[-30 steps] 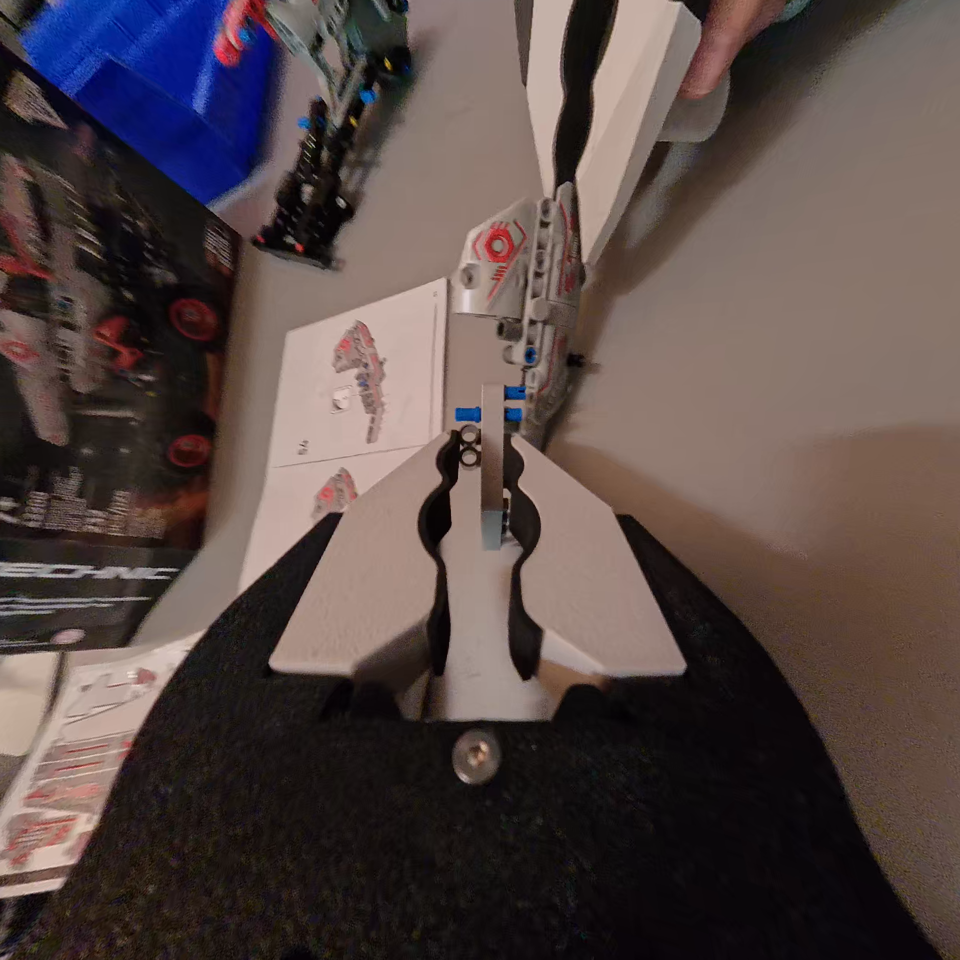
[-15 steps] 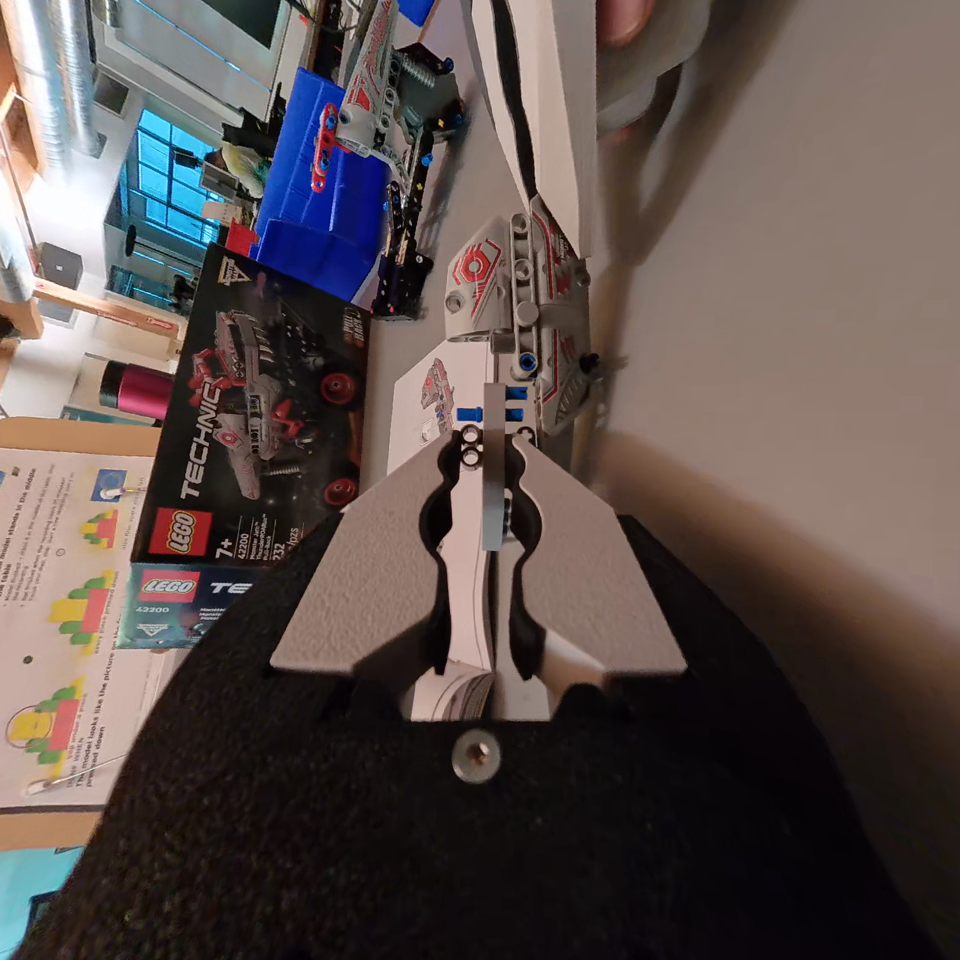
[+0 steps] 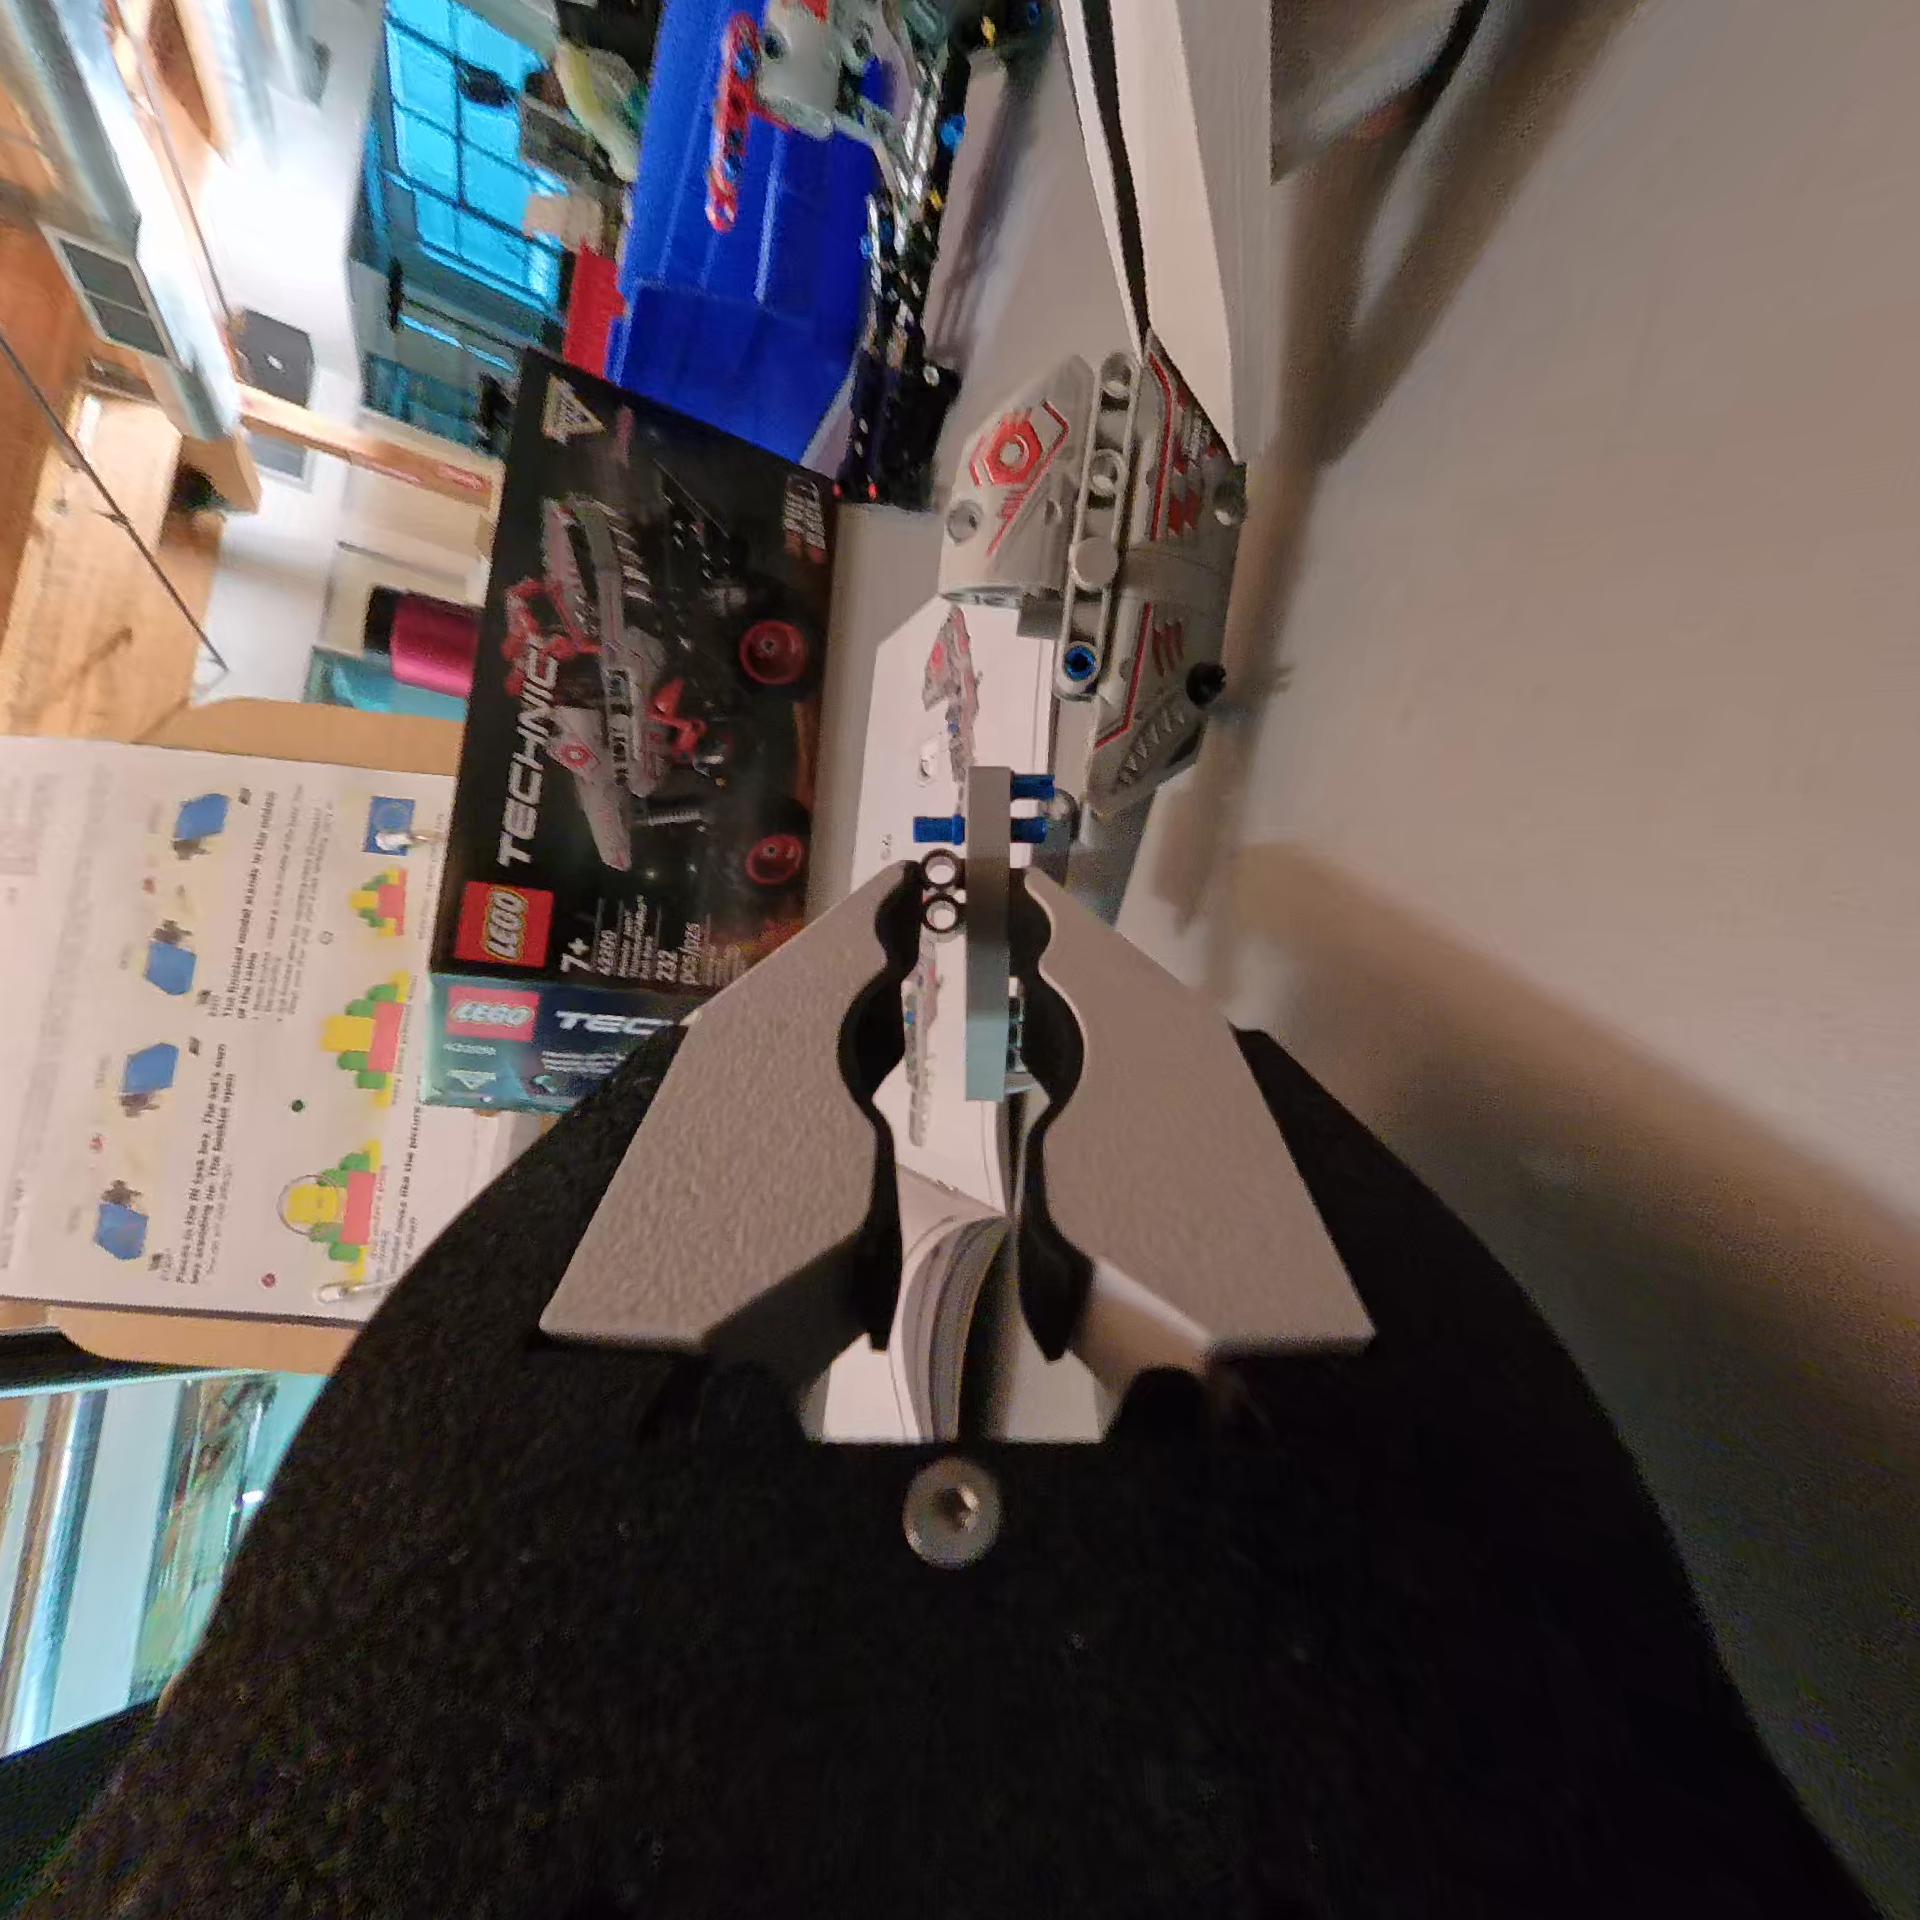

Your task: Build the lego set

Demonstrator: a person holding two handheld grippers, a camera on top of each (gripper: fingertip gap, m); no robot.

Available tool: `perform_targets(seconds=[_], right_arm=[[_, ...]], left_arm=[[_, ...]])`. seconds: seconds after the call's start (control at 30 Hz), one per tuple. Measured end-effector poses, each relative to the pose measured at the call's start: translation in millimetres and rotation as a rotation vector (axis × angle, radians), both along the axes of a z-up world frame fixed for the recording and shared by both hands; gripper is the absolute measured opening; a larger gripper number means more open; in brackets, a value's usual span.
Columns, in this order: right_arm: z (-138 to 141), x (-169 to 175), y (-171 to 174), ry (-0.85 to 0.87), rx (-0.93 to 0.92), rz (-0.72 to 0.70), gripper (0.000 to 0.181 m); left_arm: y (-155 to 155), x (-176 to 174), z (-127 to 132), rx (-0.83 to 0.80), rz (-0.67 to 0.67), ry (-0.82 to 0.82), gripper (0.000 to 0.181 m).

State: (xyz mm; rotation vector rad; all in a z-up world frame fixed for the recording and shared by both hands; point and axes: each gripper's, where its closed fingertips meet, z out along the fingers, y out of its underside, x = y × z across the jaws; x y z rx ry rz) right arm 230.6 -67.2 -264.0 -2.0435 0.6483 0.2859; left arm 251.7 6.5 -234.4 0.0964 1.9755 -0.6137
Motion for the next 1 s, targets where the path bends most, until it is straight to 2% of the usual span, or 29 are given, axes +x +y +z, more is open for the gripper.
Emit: perform_targets(seconds=[0.07, 0.27, 0.63, 0.9, 1.0], right_arm=[[0.1, -0.2, 0.0, 0.007, 0.003, 0.002, 0.005], [-0.1, -1.7, 0.7, 0.004, 0.001, 0.013, 0.005], [-0.1, -1.9, 0.8, 0.017, 0.006, 0.016, 0.005], [-0.1, -1.4, 0.7, 0.018, 0.007, 0.013, 0.005], [-0.5, -1.2, 0.5, 0.018, 0.004, 0.010, 0.005]], left_arm=[[1.9, 2.6, -6.6, 0.032, 0.041, 0.029, 0.014], [-9.0, 2.8, -7.7, 0.004, 0.037, 0.042, 0.014], [-14.5, 5.1, -5.0, 0.070, -0.054, -0.041, 0.014], [-17.4, 4.9, -6.4, 0.058, -0.107, 0.013, 0.014], [-17.6, 6.0, -5.7, 0.116, -0.117, -0.025, 0.014]])
